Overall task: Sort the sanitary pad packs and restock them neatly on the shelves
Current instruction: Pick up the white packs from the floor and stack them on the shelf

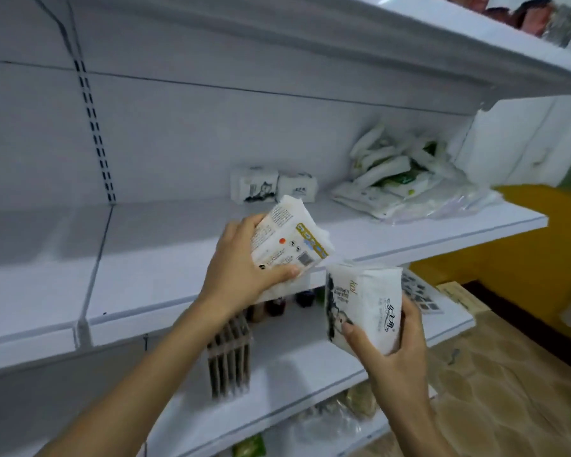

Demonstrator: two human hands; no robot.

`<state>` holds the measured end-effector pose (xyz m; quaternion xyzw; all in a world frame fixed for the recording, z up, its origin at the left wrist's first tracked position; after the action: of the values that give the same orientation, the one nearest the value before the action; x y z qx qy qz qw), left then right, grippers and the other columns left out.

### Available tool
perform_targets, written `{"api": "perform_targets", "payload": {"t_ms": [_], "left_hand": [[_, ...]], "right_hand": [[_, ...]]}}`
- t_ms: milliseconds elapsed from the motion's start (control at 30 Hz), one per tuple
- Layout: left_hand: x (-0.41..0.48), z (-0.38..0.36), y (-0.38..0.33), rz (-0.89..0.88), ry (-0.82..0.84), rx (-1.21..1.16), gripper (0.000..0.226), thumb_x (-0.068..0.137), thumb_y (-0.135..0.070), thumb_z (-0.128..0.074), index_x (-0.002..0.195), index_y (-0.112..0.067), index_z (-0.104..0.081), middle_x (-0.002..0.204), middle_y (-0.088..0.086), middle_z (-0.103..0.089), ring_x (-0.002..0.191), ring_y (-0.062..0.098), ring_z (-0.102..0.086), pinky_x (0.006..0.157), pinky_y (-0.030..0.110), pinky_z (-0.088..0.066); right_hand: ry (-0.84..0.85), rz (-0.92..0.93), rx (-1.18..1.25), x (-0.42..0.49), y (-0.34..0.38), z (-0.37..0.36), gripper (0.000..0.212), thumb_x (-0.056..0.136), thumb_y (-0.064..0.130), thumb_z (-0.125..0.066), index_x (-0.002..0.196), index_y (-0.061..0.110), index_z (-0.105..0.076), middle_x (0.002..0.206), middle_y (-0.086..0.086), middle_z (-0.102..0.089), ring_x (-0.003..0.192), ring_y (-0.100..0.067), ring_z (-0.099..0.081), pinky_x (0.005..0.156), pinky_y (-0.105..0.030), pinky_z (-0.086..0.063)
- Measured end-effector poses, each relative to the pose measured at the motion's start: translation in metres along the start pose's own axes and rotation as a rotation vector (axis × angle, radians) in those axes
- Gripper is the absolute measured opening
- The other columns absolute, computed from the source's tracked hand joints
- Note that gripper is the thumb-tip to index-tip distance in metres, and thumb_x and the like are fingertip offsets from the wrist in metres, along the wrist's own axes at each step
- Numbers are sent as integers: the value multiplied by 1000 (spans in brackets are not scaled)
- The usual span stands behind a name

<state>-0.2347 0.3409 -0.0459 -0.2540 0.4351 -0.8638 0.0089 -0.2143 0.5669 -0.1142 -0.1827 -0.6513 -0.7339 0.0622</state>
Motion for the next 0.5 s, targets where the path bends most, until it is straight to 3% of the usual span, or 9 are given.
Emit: {"api": "perform_targets", "payload": {"t_ms": [167, 367, 500], "left_hand": [[75, -15, 32, 5, 51, 557, 89, 74, -42, -78, 147, -29, -30, 139, 2, -34, 130, 23, -26, 88, 38, -44], [140, -44, 52, -20, 177, 724, 95, 69, -38, -79, 147, -21, -27, 141, 9, -34, 130, 28, -29, 95, 42, -44], [172, -55, 57, 76, 122, 848, 95, 71, -47, -78, 148, -31, -26, 148, 9, -24, 137, 28, -22, 107, 39, -31]], "right_hand": [[24, 19, 38, 52, 0, -27, 72, 69, 15, -84, 128, 32, -48, 111, 14, -59, 101, -4, -58, 77, -24, -52], [137, 124, 20, 152, 7, -42, 72, 67, 18, -85, 122, 32, -41, 110, 21, -54, 98, 8, -55, 76, -20, -49], [263, 238, -289, 221, -4, -51, 72, 70, 24, -81, 131, 29, -44, 120, 6, -42, 96, 2, -38, 75, -21, -36]]}}
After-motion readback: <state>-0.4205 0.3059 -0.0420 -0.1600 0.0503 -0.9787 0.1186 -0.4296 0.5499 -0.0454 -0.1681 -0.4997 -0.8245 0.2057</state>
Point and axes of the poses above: each hand's wrist, its own x-axis towards the middle knuckle, its own z-axis out of the back of the hand, y = z × x, the point moved 1 cm from there along x, towards the middle knuckle
